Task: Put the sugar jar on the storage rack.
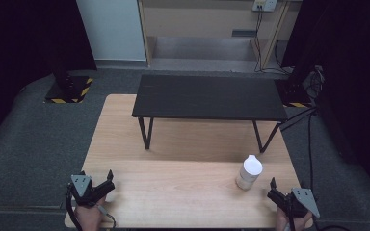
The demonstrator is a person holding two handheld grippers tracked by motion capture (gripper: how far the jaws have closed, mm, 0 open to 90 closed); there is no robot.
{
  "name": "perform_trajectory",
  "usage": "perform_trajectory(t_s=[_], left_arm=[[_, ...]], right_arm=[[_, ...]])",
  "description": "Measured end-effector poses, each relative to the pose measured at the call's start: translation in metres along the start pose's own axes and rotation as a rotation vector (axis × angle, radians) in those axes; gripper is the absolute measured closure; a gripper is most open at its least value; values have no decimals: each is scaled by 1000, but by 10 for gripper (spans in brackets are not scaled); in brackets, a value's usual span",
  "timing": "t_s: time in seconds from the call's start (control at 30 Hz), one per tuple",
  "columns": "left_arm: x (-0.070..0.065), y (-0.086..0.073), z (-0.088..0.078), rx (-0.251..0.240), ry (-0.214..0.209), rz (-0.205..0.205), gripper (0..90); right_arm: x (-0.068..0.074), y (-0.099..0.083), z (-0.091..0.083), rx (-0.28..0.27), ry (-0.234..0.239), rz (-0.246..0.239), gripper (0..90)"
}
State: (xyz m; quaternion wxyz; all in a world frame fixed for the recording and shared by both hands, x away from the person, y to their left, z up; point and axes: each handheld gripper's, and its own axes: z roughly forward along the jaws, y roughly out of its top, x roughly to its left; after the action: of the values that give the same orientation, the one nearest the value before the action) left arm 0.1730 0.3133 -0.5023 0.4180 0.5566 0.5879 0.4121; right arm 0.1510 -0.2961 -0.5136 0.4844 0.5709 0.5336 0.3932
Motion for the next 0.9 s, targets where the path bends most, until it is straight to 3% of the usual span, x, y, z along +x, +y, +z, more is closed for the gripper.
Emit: perform_trajectory(t_s=[0.23, 0.3, 0.33, 0.4, 0.43, 0.63, 0.9], left_arm=[[1, 0, 0, -1, -4, -7, 0], [2, 0, 0, -2, -6, -6, 0], [2, 0, 0, -2, -6, -6, 0], [2, 0, 0, -2, -7, -7, 0], [2, 0, 0, -2, -8, -8, 0], [3, -1, 0, -4, -11, -12, 0], [3, -2, -1, -12, -14, -11, 0]], right_arm=[[10, -5, -12, -46, 13, 52, 6], [13, -8, -18, -76, 27, 124, 6], [13, -8, -18, -76, 27, 124, 6], [16, -10, -22, -96, 32, 188, 6], [18, -9, -23, -98, 34, 193, 6], [29, -10, -30, -108, 69, 115, 6], [38, -15, -36, -138, 118, 111, 6]])
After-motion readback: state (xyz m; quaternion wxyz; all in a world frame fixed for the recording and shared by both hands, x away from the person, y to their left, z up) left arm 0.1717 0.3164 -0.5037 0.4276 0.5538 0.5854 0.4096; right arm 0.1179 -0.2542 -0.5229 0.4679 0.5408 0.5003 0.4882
